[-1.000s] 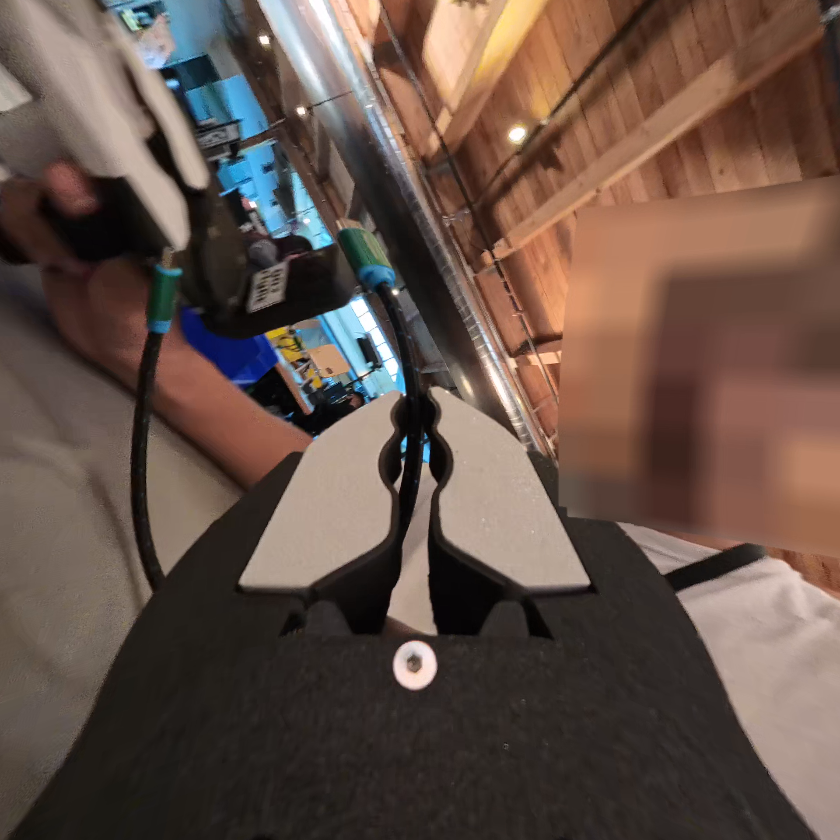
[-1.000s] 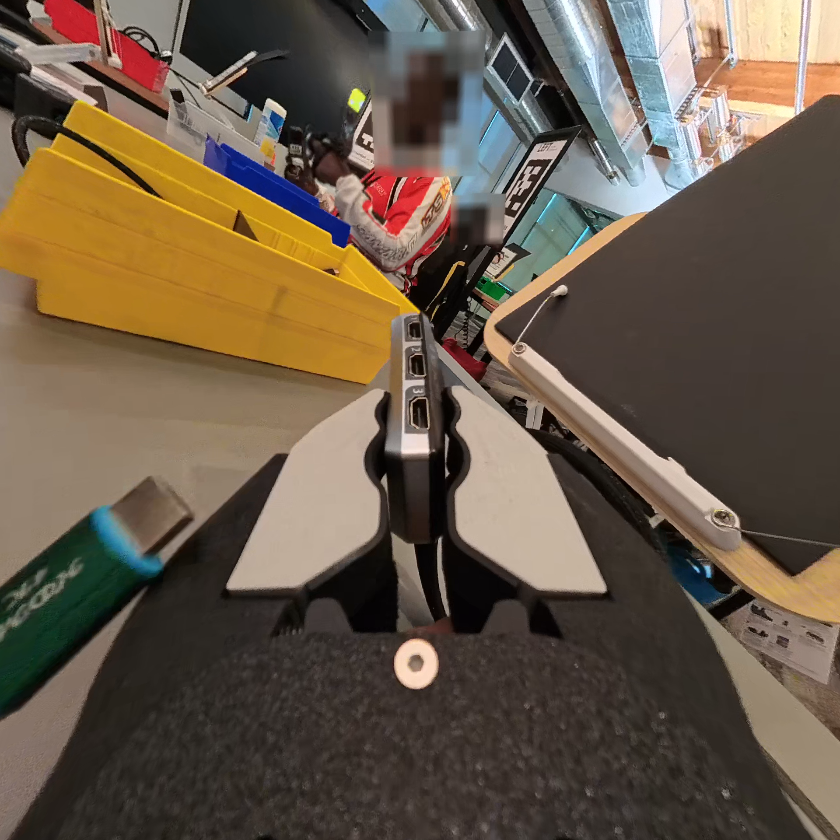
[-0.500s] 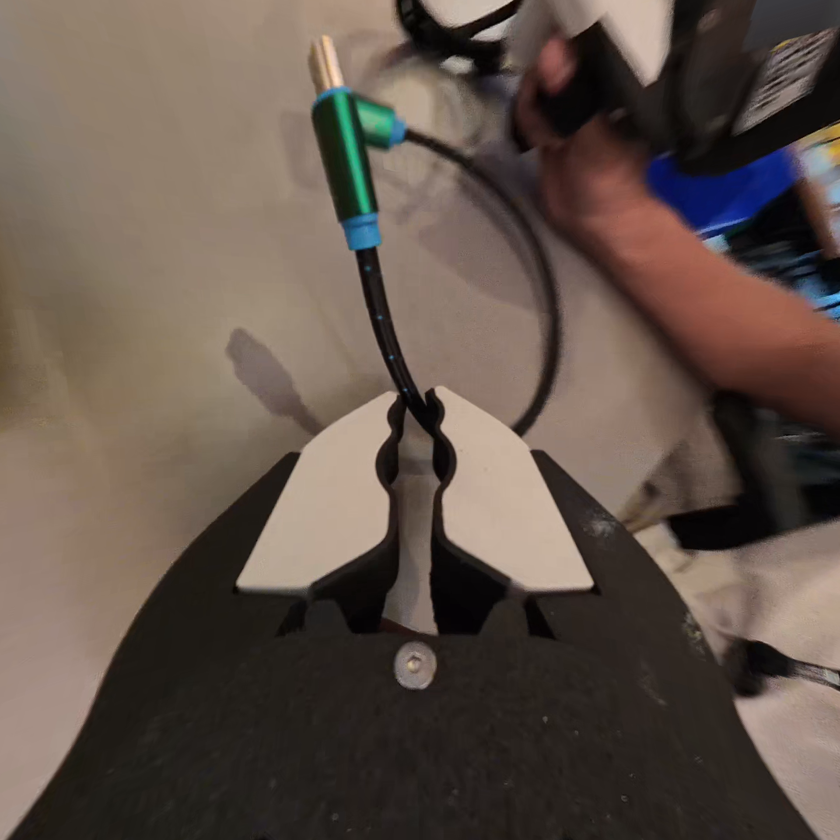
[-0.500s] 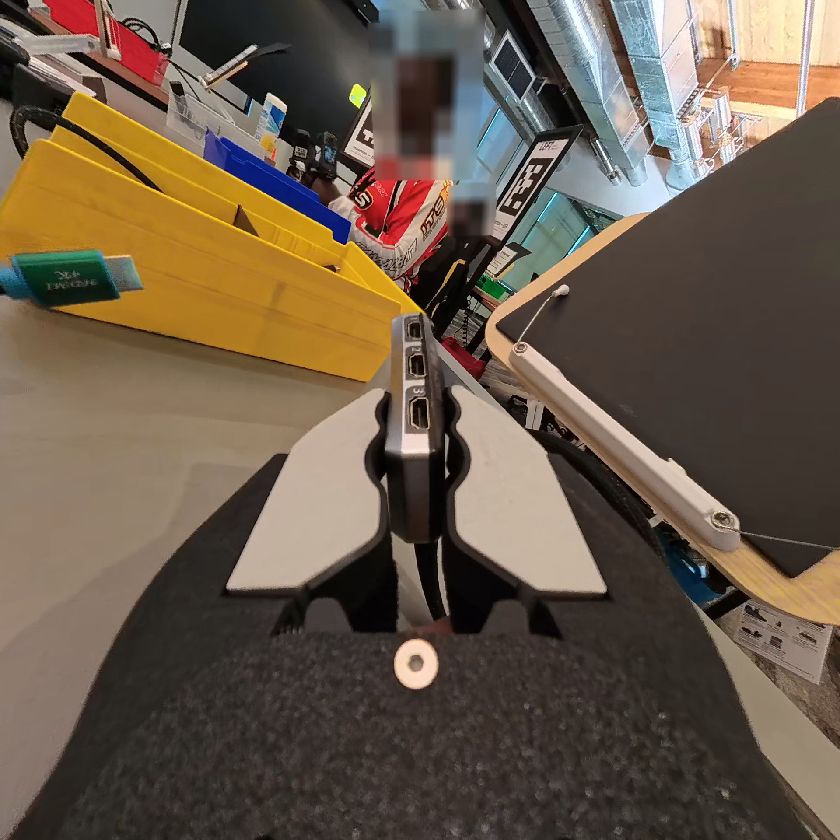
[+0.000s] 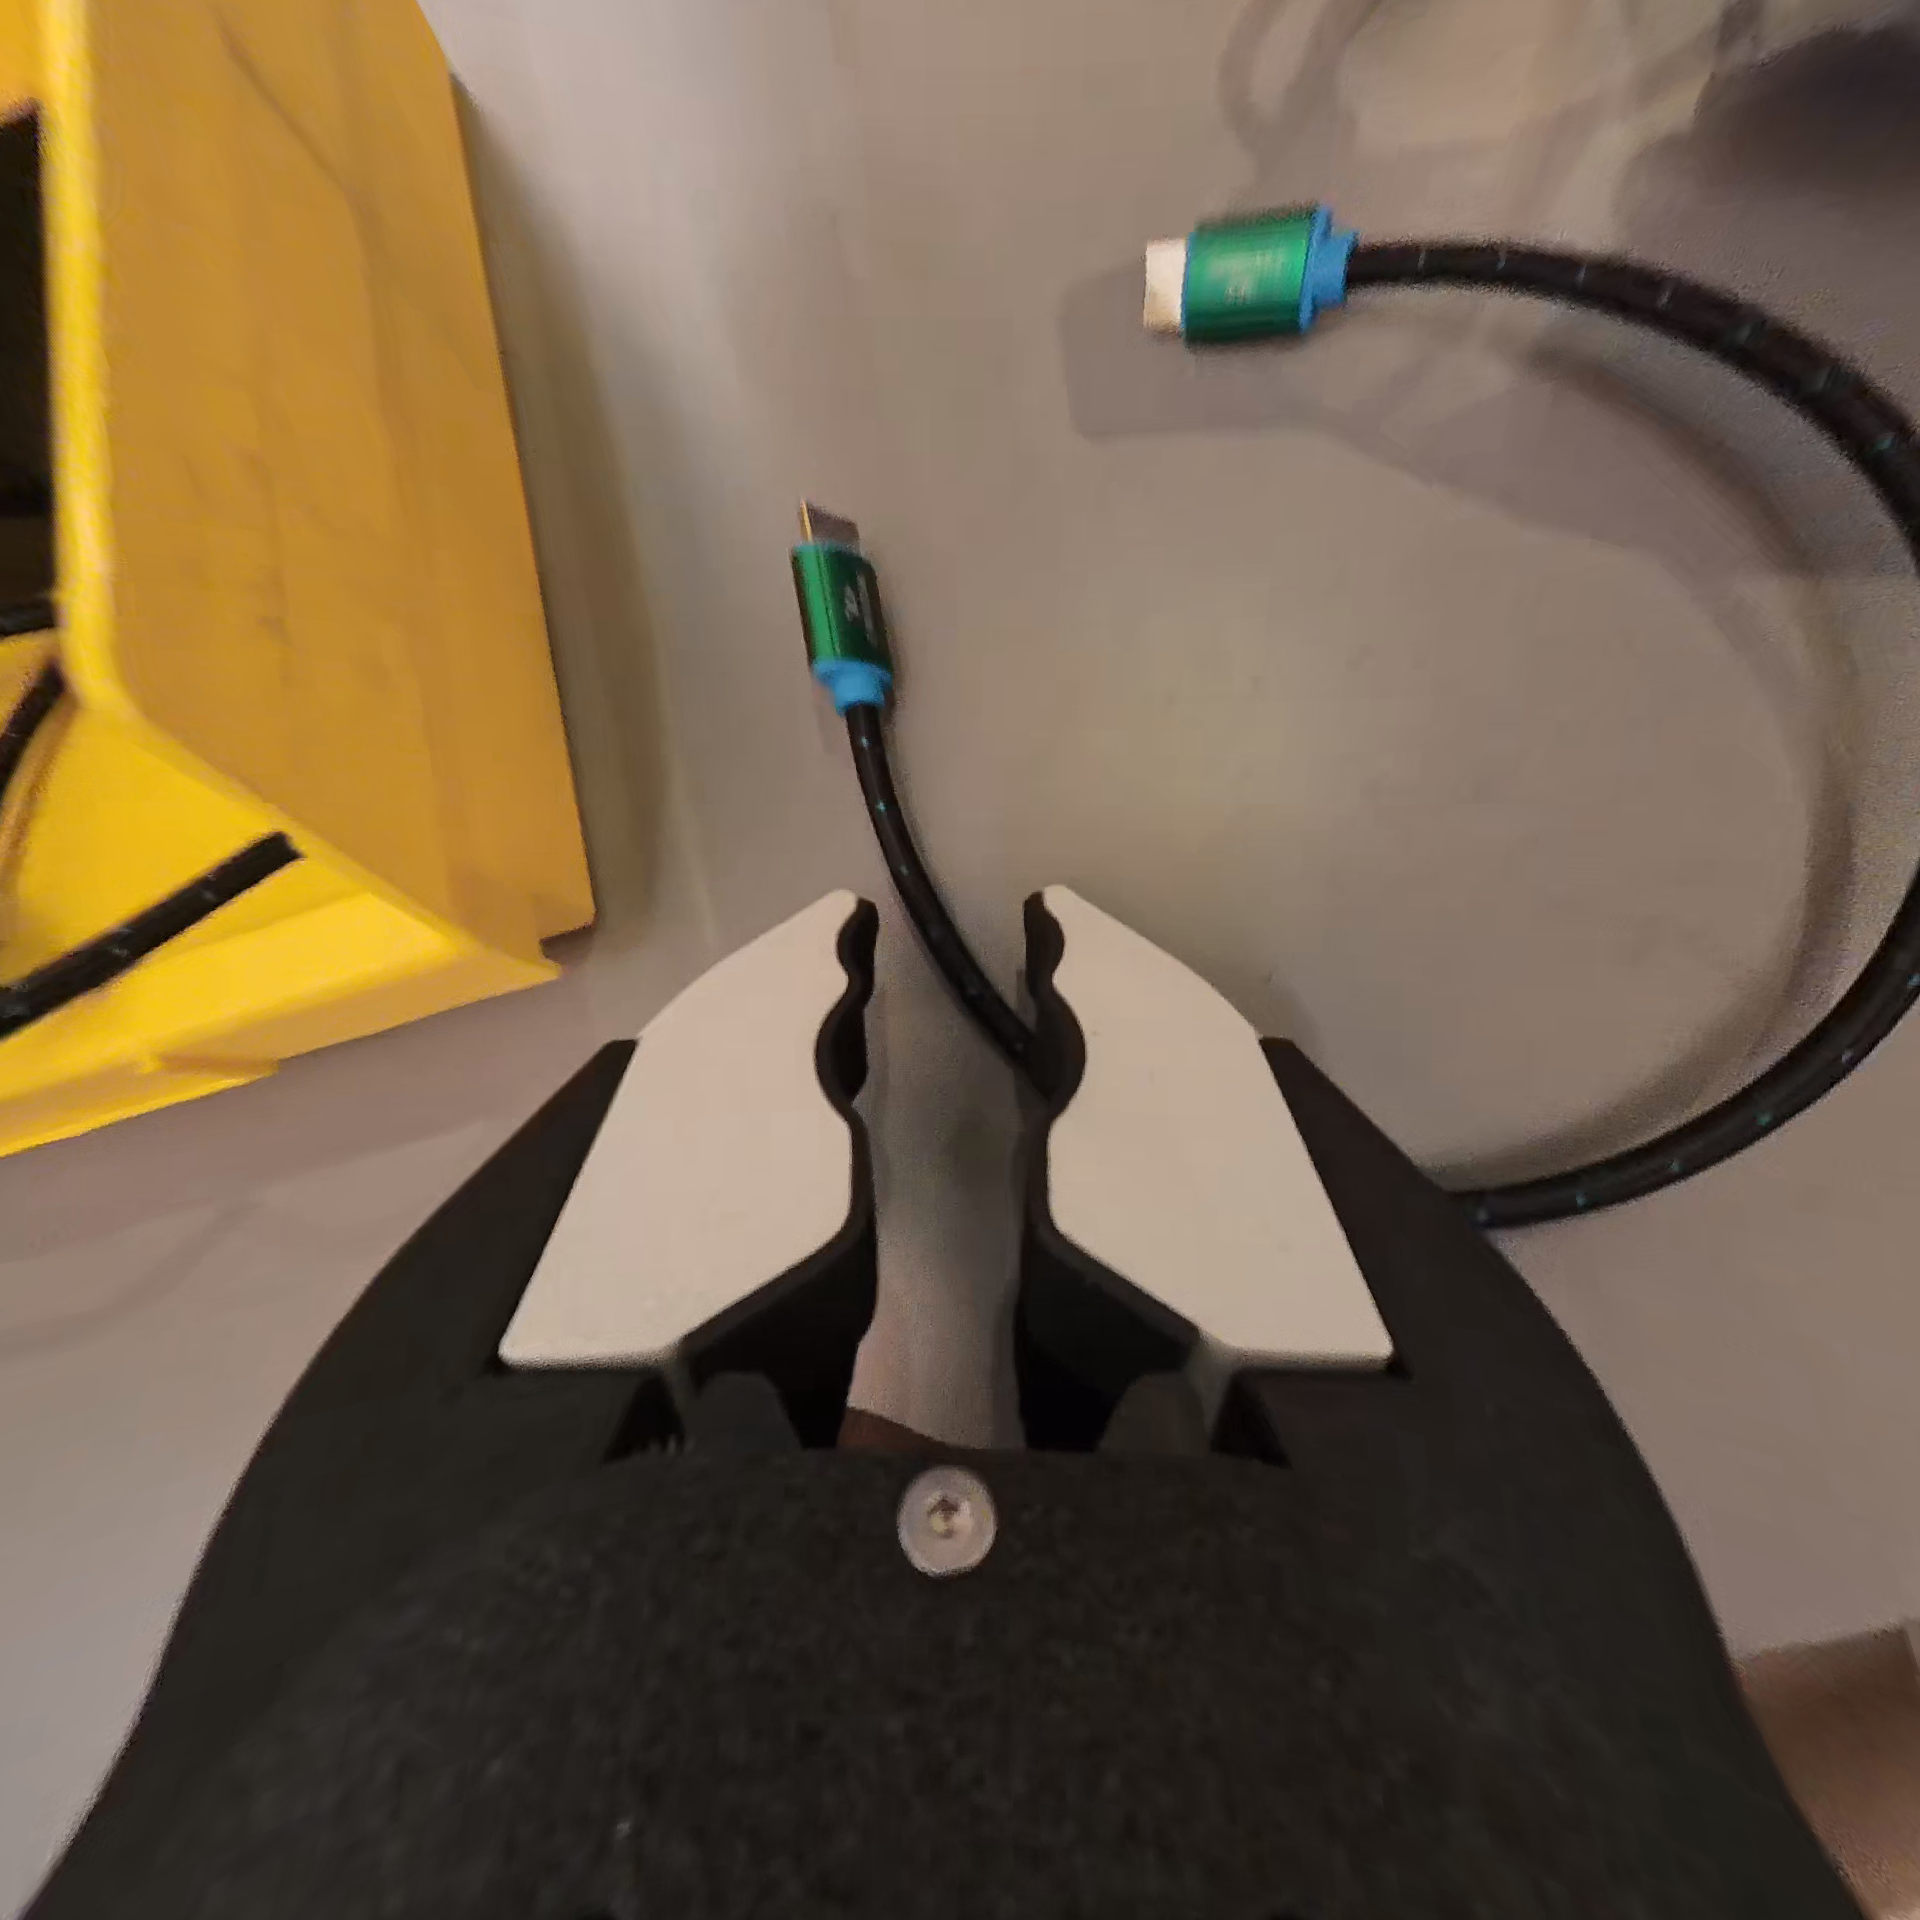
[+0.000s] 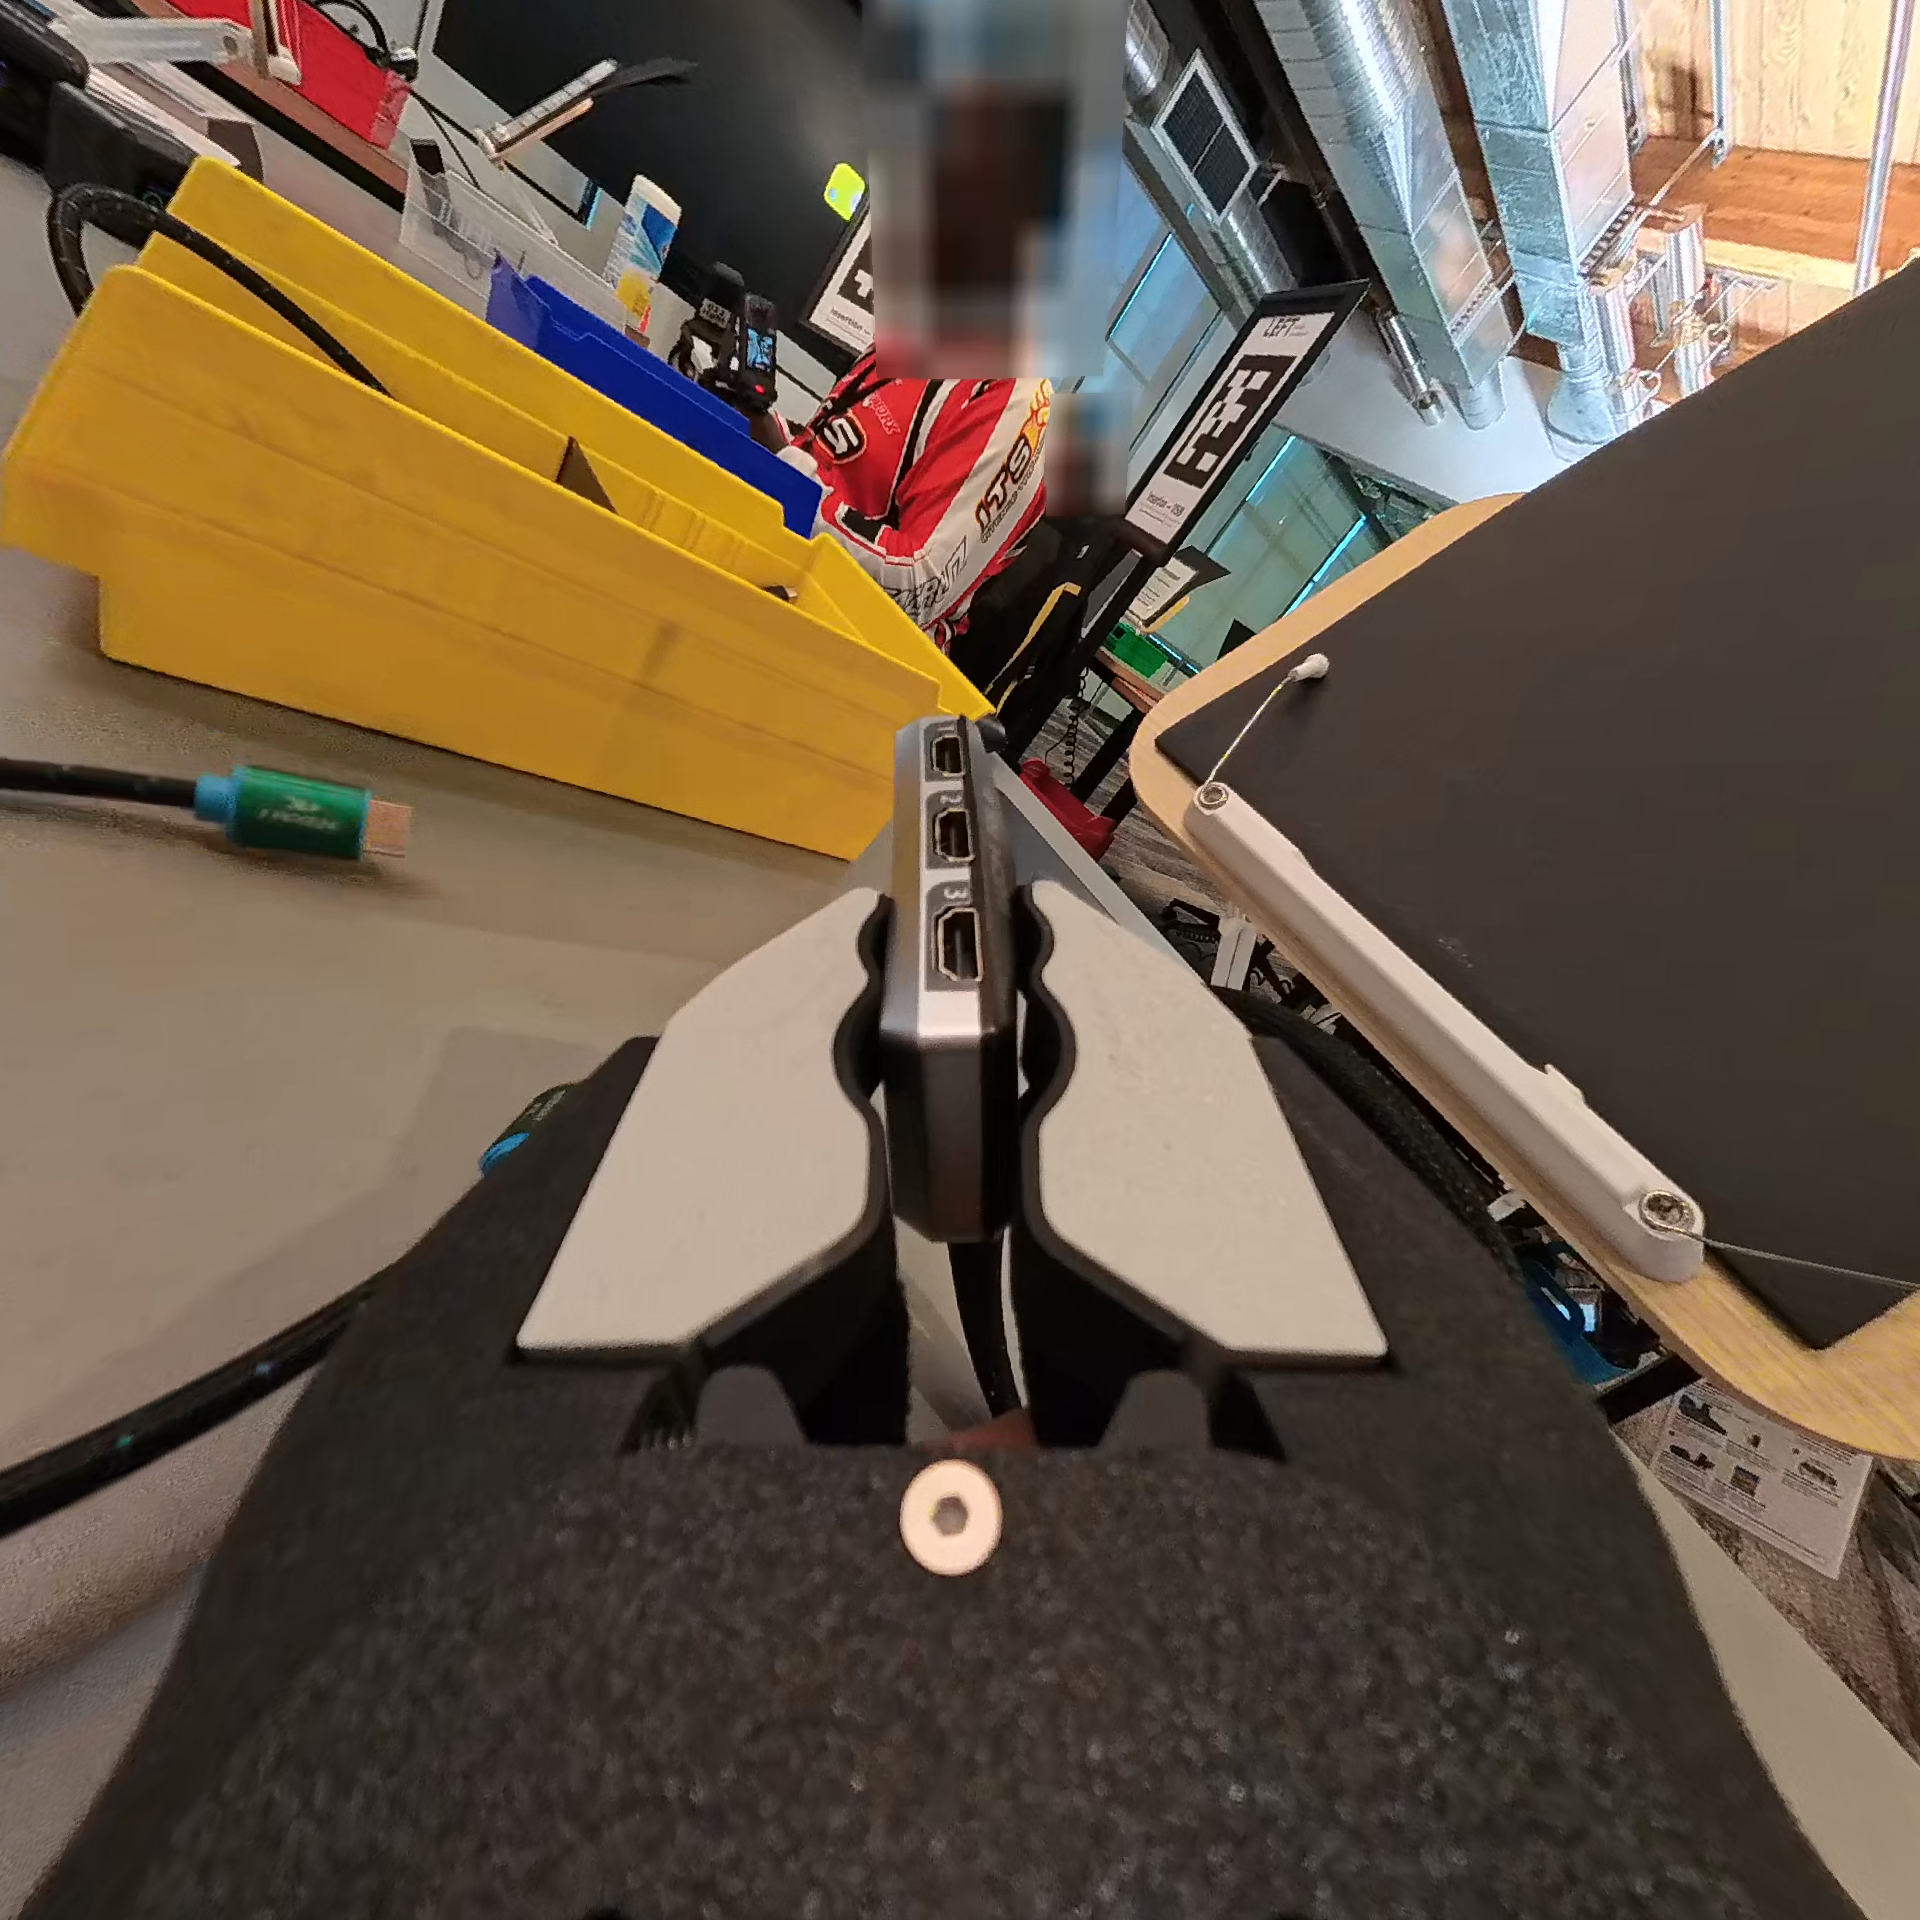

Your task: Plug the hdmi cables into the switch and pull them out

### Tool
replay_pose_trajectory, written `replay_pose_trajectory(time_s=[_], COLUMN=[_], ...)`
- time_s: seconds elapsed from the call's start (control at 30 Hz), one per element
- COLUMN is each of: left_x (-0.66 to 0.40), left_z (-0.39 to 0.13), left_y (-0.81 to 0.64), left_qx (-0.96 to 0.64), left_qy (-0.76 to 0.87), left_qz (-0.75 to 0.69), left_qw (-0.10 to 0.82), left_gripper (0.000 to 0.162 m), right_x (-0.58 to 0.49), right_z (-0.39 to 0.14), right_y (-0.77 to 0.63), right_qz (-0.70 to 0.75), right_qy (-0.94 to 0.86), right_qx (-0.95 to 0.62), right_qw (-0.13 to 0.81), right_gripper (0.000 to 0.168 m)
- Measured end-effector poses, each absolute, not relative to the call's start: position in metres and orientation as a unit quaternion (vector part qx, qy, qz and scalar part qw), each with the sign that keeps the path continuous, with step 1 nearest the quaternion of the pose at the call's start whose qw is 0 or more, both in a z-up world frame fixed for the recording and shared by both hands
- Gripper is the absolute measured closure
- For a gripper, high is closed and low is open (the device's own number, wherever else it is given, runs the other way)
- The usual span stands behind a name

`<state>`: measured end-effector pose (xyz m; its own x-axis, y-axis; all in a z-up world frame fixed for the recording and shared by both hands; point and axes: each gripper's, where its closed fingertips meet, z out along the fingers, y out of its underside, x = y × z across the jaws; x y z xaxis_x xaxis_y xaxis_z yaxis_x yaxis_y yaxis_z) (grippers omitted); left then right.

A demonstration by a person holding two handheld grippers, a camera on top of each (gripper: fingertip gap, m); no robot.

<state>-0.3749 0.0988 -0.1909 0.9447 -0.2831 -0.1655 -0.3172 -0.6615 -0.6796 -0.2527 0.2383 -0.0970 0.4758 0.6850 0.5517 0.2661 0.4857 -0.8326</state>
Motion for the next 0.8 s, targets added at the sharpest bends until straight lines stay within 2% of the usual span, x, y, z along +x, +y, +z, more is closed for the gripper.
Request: replay_pose_trajectory(time_s=[0.13,0.4,0.47,0.53,0.57,0.67,0.8], left_x=[-0.373,-0.381,-0.383,-0.379,-0.375,-0.373,-0.347], left_z=[-0.168,-0.194,-0.202,-0.211,-0.211,-0.210,-0.195], left_y=[0.116,0.142,0.144,0.143,0.143,0.142,0.133], left_qx=[-0.891,-0.913,-0.919,-0.924,-0.920,-0.921,-0.914], left_qy=[0.148,0.124,0.122,0.138,0.154,0.169,0.150], left_qz=[0.042,0.053,0.050,0.035,0.026,0.007,-0.158], left_qw=[0.427,0.385,0.372,0.356,0.360,0.350,0.343], left_gripper=[0.128,0.126,0.130,0.151,0.156,0.156,0.156], right_x=[-0.253,-0.253,-0.253,-0.253,-0.253,-0.254,-0.254], right_z=[-0.097,-0.097,-0.097,-0.097,-0.097,-0.097,-0.097], right_y=[0.238,0.238,0.237,0.237,0.237,0.237,0.236], right_qz=[0.147,0.151,0.152,0.153,0.153,0.153,0.151], right_qy=[-0.491,-0.490,-0.490,-0.491,-0.491,-0.492,-0.494], right_qx=[-0.485,-0.485,-0.485,-0.485,-0.485,-0.485,-0.481], right_qw=[0.709,0.708,0.708,0.707,0.707,0.707,0.708], right_gripper=[0.147,0.147,0.147,0.147,0.147,0.147,0.147])
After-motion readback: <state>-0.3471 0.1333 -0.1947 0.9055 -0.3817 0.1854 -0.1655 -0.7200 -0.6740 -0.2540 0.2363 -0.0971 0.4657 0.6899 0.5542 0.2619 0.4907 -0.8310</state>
